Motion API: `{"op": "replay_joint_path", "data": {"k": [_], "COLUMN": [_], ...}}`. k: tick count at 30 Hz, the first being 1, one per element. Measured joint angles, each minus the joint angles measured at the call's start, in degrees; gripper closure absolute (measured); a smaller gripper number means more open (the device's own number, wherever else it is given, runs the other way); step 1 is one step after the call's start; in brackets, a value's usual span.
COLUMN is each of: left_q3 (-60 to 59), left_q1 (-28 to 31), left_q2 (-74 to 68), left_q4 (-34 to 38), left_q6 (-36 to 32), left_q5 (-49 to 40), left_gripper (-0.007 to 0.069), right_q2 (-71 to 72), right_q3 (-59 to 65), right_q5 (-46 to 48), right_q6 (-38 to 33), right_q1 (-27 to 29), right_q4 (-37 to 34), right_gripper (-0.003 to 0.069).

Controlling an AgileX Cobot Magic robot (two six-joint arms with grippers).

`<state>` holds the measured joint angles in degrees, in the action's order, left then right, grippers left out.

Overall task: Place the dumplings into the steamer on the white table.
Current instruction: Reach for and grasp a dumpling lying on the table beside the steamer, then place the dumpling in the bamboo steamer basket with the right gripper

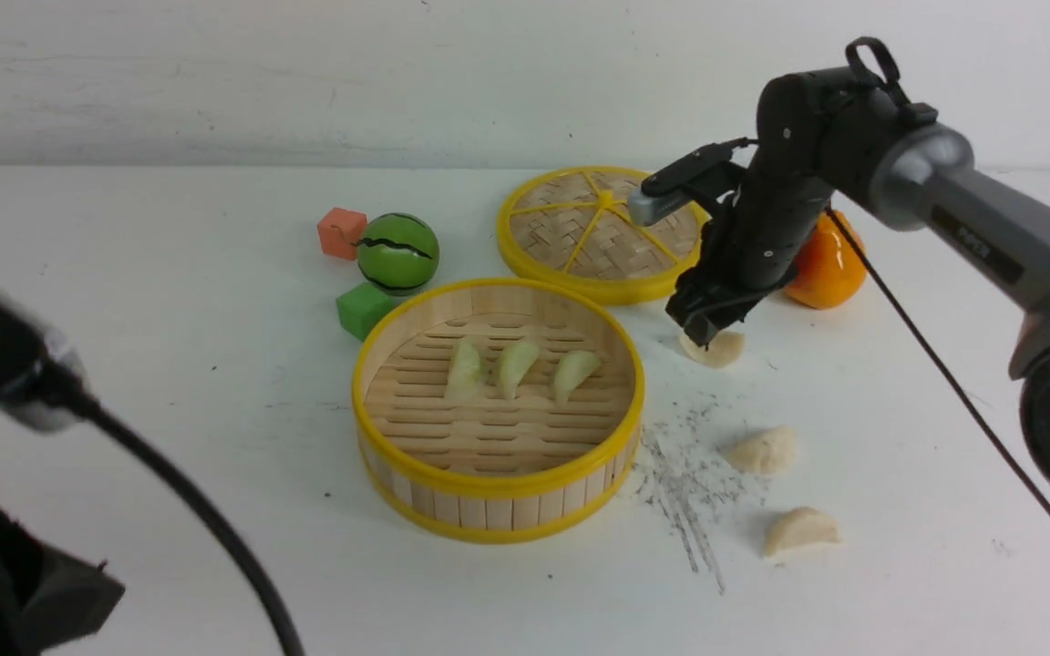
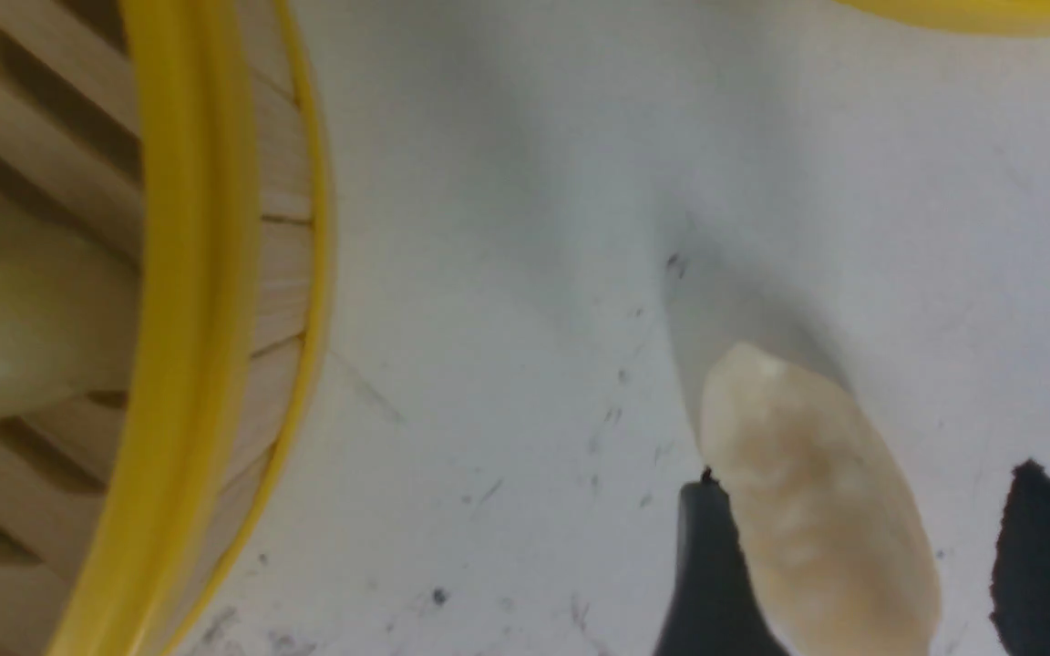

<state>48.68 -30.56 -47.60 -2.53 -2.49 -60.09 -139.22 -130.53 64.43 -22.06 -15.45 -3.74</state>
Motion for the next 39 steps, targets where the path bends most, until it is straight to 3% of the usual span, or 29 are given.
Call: {"op": "replay_joint_path", "data": {"k": [5, 8, 13, 18, 22, 26, 34, 39], "left_q3": [-5.3, -5.81, -6.51, -9.56, -14.74, -21.07, -28.31, -28.7], "left_q1": [0.0, 0.0, 0.0, 0.0, 0.0, 0.0, 0.0, 0.0], "left_q2": [1.73, 1.9, 5.82, 13.15, 22.15, 30.34, 45.53, 48.3], "left_q4": [-6.54, -13.05, -21.0, -22.56, -23.6, -25.19, -28.03, -30.08], "left_q6": [1.19, 6.74, 17.75, 22.45, 29.45, 34.22, 35.37, 35.41], "left_q5": [-0.83, -2.4, -2.99, -2.97, 1.6, 10.19, 15.89, 16.89], "left_gripper": [0.0635, 0.0634, 0.0631, 0.0629, 0.0628, 0.0624, 0.0619, 0.0617], "right_q2": [-3.45, -3.51, -2.27, 1.54, 7.65, 11.14, 9.98, 7.38], "right_q3": [-1.03, -1.1, -1.1, -1.1, -1.1, -0.21, 13.28, 14.49], "right_q5": [0.38, 0.43, 2.57, 5.37, 6.4, 5.96, -7.17, -16.18], "right_q6": [-2.35, -1.26, 2.71, 6.46, 11.3, 13.24, 20.66, 31.85], "right_q1": [0.62, 1.48, 2.83, 2.96, 2.14, -3.69, -20.04, -21.12], "right_q4": [-1.9, -3.05, -3.47, -4.01, -12.26, -18.53, -15.24, -12.93], "right_gripper": [0.0302, 0.0367, 0.0366, 0.0366, 0.0366, 0.0366, 0.0366, 0.0366]}}
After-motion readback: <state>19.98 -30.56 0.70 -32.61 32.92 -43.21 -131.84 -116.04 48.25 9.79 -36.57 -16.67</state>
